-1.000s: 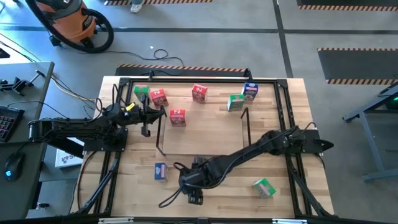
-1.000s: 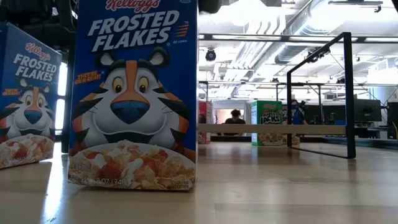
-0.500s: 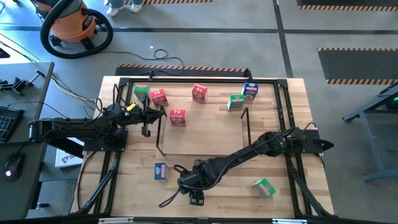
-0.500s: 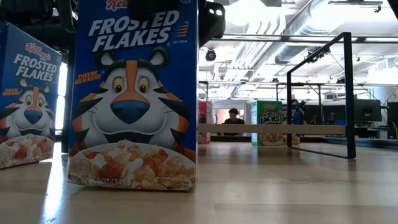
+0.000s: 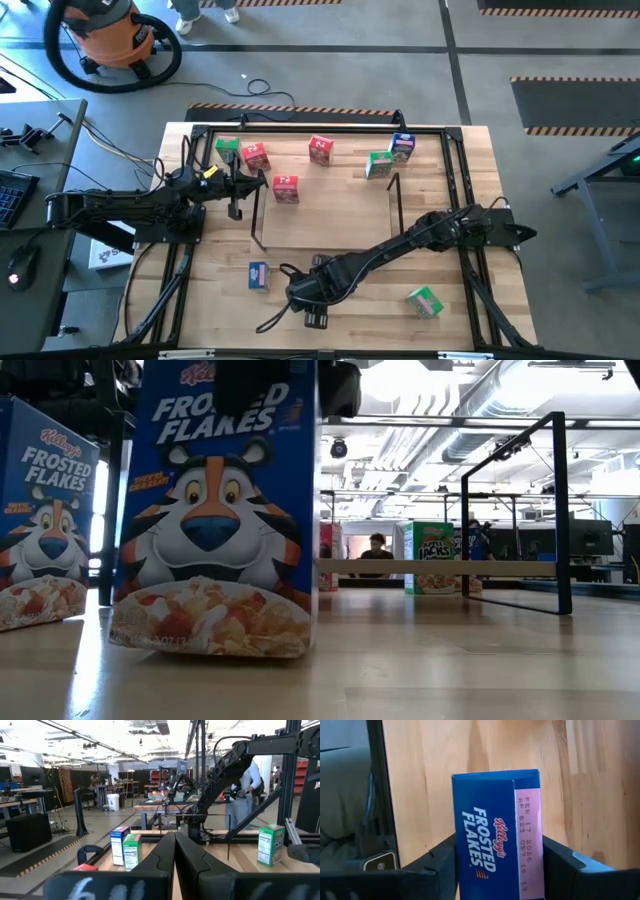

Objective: Stack cereal on shelf
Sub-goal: Put the bottom blue cereal box on the shelf

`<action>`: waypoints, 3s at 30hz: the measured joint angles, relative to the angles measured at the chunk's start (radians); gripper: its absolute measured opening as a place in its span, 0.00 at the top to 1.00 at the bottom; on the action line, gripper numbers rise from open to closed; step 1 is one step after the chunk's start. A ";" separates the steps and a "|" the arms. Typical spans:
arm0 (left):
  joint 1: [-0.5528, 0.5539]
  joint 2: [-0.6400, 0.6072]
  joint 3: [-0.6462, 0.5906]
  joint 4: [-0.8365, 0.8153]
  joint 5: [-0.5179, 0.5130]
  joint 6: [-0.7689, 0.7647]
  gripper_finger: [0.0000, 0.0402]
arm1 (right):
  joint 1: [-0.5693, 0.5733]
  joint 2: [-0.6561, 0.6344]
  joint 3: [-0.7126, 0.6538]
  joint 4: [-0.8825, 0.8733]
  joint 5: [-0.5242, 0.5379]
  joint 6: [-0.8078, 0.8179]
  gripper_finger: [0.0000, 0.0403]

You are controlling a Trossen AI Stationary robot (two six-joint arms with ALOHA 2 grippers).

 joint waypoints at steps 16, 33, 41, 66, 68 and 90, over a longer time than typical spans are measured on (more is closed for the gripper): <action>0.000 -0.014 0.000 -0.012 0.000 -0.001 1.00 | -0.092 -0.176 0.048 -0.085 0.163 -0.206 0.53; 0.002 -0.044 0.042 0.008 0.058 0.026 1.00 | -0.429 -0.241 -0.024 -0.209 0.153 -0.605 0.53; 0.002 -0.044 0.042 0.000 0.048 0.018 1.00 | -0.522 -0.348 -0.271 -0.045 0.027 -0.628 0.53; 0.061 -0.043 0.040 0.001 0.019 0.026 1.00 | -0.649 -0.549 -0.705 0.375 -0.152 -0.680 0.53; 0.061 -0.043 0.040 0.000 0.019 0.026 1.00 | -0.649 -0.549 -0.721 0.389 -0.152 -0.676 0.53; 0.060 -0.043 0.040 -0.009 0.019 0.026 1.00 | -0.648 -0.548 -0.753 0.406 -0.133 -0.699 0.51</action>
